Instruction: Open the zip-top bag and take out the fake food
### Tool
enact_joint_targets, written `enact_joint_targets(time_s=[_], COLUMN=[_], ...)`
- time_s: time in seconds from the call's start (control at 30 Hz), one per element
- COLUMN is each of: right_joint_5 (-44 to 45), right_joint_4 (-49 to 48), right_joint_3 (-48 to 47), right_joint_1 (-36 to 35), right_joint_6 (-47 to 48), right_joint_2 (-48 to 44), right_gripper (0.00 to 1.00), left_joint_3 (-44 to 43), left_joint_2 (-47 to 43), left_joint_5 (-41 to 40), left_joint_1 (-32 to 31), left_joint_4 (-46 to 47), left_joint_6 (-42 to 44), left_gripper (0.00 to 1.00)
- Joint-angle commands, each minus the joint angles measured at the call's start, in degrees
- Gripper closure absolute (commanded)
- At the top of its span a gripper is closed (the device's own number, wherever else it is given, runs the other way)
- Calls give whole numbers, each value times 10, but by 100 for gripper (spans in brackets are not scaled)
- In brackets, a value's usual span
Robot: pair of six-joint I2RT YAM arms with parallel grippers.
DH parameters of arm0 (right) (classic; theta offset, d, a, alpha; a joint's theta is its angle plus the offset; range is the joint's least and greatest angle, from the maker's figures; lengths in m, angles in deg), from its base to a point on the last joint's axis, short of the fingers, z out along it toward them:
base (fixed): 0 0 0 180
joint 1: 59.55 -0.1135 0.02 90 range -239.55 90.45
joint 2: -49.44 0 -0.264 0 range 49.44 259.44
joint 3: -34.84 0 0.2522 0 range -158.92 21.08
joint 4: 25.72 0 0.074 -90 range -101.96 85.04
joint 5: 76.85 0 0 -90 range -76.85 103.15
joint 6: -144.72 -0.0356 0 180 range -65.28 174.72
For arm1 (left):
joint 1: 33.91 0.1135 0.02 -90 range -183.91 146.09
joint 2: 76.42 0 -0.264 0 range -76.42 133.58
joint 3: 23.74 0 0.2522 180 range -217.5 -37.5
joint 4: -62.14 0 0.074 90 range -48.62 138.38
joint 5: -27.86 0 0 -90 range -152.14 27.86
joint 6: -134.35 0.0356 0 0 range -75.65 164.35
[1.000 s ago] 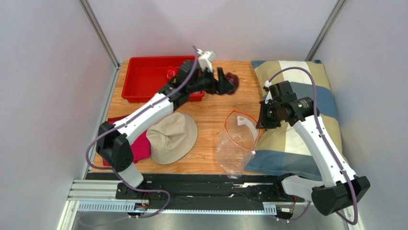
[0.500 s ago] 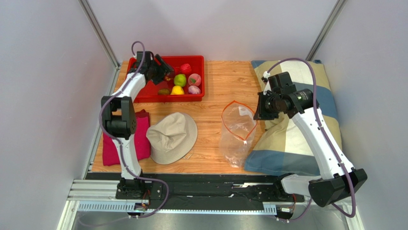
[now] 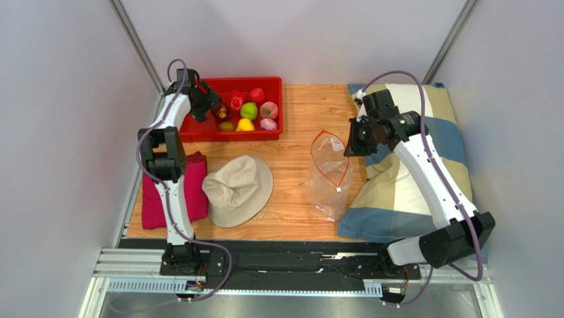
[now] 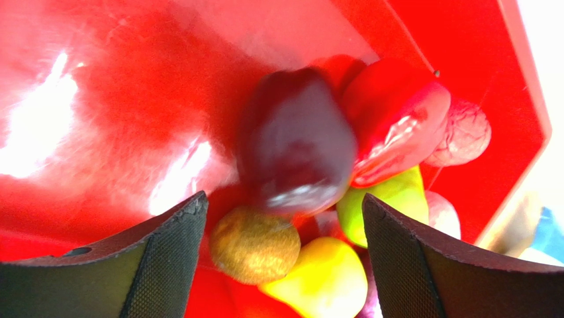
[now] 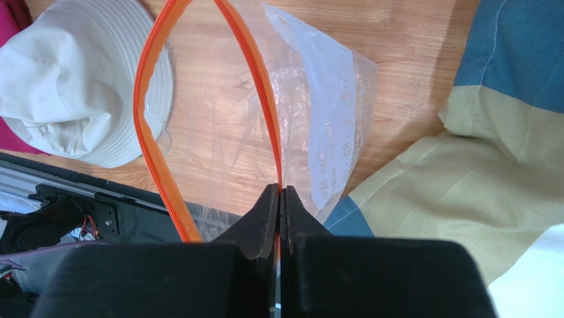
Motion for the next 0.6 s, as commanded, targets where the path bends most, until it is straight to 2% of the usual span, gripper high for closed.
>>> enact_joint_targets(time_s=[0.0, 0.17, 0.27, 0.33, 0.37, 0.5, 0.57], right_joint_5=[8, 3, 4, -1, -2, 0, 2], right_joint_4=[-52, -47, -44, -49, -55, -67, -69], right_joint_3=[-39, -92, -113, -120, -119, -116, -113], right_joint_1=[2, -1, -10, -16, -19, -20, -20], right_joint_6=[-13, -29, -42, -51, -57, -74, -70], right_joint_2=[47, 100, 120, 128, 129, 132, 129], right_gripper=[100, 100, 98, 94, 93, 77, 64], left_joint_3=[-44, -67, 4, 51, 107, 221, 268], left_joint_2=[-41, -53, -122, -195, -221, -369, -421], left_joint_5=[-41, -41, -14, -12, -10, 8, 1], left_joint_1=[-3, -5, -32, -89, -110, -200, -254], left_joint_4=[-85, -157, -135, -121, -97, -76, -83], left_joint_6=[59, 90, 92, 95, 93, 80, 84], left_gripper=[1, 1, 1, 1, 1, 1, 1])
